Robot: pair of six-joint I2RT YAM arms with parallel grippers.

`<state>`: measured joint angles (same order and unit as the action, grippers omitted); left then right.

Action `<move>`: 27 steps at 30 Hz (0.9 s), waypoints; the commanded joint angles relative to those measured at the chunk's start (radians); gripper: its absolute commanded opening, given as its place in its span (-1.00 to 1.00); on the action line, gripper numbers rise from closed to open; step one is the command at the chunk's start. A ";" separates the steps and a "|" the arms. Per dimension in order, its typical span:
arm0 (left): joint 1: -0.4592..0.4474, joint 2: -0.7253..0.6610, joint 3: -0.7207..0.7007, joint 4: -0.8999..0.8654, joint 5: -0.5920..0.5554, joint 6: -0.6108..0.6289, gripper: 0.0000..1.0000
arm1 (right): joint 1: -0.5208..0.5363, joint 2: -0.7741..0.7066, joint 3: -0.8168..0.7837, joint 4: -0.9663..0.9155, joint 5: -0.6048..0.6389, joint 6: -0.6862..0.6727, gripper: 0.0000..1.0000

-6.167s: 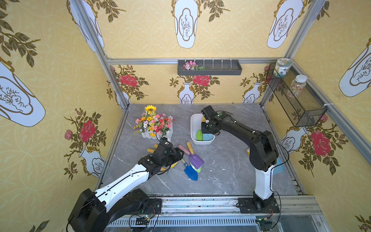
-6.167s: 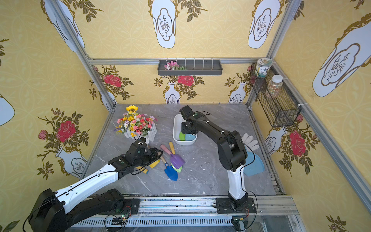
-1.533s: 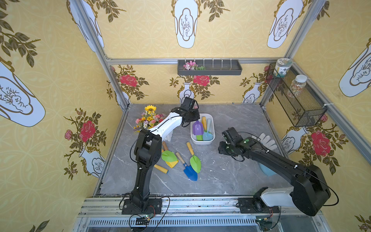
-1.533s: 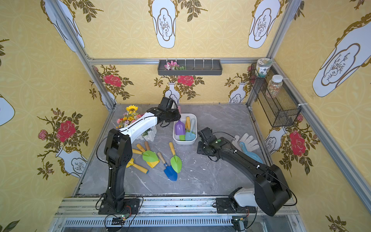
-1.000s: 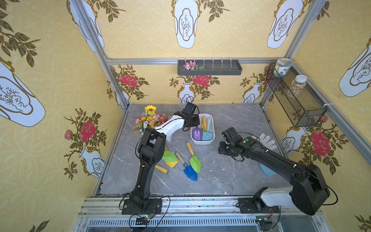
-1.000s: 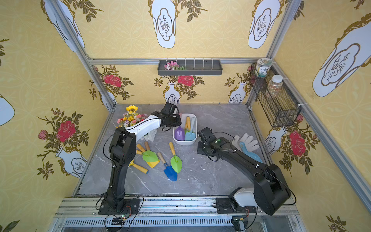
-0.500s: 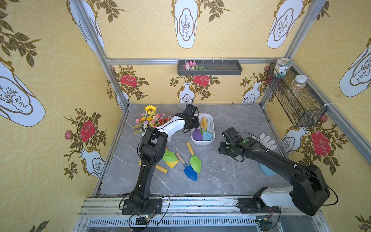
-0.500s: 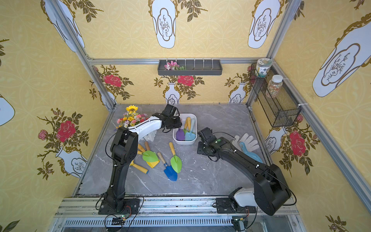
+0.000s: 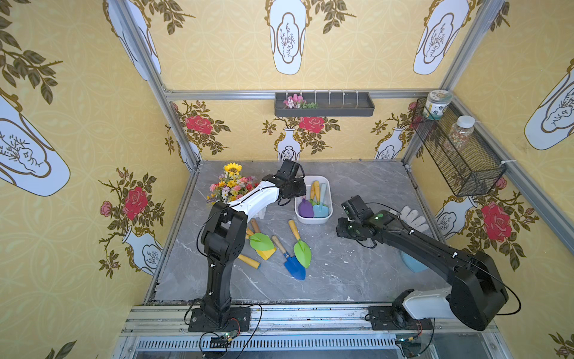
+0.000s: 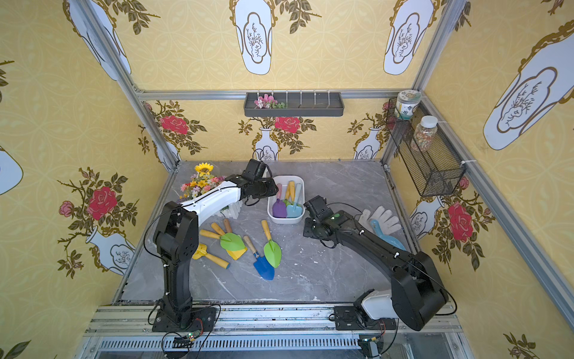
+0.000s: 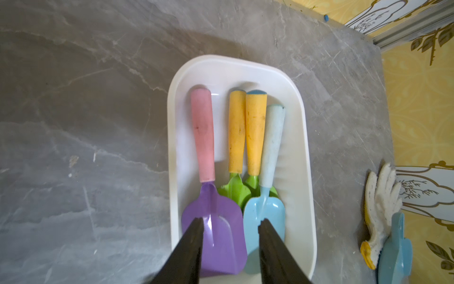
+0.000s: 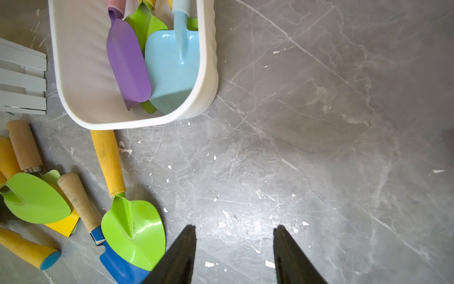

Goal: Put the shovel into the storage box
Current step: Place the shovel in the storage box, then pick up the shovel from the center of the board.

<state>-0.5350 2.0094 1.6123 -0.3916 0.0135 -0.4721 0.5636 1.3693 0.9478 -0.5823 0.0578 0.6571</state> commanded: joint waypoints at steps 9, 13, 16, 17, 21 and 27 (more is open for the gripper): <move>0.001 -0.255 -0.291 0.137 0.089 -0.076 -0.14 | 0.087 0.066 0.085 0.022 -0.001 -0.023 0.16; 0.001 -0.360 -0.409 0.167 0.097 -0.101 -0.14 | 0.135 0.118 0.129 0.027 0.006 -0.028 0.16; 0.000 -0.444 -0.500 0.192 0.097 -0.123 -0.13 | 0.169 0.157 0.159 0.037 0.007 -0.027 0.16; 0.001 -0.472 -0.527 0.192 0.095 -0.126 -0.14 | 0.178 0.170 0.171 0.041 0.005 -0.028 0.16; 0.001 -0.566 -0.615 0.191 0.079 -0.141 -0.13 | 0.214 0.230 0.217 0.047 0.001 -0.033 0.15; 0.001 -0.699 -0.742 0.181 0.051 -0.179 -0.13 | 0.253 0.322 0.288 0.059 -0.013 -0.042 0.13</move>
<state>-0.5350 1.3479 0.9112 -0.2260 0.0803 -0.6270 0.8059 1.6669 1.2125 -0.5468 0.0505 0.6243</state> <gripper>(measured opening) 0.436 0.566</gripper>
